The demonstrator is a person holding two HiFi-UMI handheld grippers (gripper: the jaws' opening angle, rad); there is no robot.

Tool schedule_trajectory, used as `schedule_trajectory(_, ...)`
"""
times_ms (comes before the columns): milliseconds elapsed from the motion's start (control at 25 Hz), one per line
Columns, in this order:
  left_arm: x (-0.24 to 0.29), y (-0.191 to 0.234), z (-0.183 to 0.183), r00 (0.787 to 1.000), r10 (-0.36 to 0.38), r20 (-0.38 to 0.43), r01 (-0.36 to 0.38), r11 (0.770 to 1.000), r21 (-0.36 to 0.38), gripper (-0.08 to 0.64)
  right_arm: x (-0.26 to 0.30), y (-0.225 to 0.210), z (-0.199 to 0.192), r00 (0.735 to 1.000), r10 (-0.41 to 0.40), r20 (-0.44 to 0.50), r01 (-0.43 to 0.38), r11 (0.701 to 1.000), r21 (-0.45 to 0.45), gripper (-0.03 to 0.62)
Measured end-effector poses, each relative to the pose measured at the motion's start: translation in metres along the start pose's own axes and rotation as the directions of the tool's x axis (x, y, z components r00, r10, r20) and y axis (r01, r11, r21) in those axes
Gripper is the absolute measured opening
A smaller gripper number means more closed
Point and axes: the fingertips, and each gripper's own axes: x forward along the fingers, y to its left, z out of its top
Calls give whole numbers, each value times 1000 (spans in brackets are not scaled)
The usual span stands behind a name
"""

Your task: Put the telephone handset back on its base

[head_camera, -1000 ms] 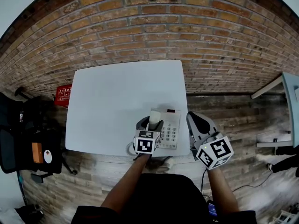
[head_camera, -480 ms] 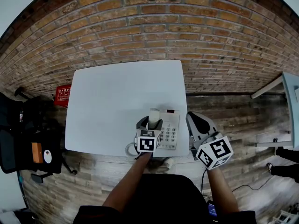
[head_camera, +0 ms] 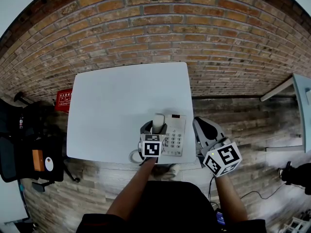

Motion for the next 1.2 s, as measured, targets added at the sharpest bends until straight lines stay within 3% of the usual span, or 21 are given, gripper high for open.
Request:
schedule_trajectory(440, 9, 1, -3, 1000, 2, -2, -2, 1000, 11, 261, 2, -7, -4, 1000, -10, -11, 10, 1000, 8, 12)
schedule_trajectory(720, 15, -4, -5, 1000, -19, -13, 20, 998, 57, 267, 6, -7, -2, 1000, -6, -13, 6, 1000, 2, 12)
schedule_trajectory(1200, 15, -4, -10, 998, -51, -31, 53, 997, 55, 275, 9, -1, -2, 1000, 1, -16, -1, 1000, -2, 12)
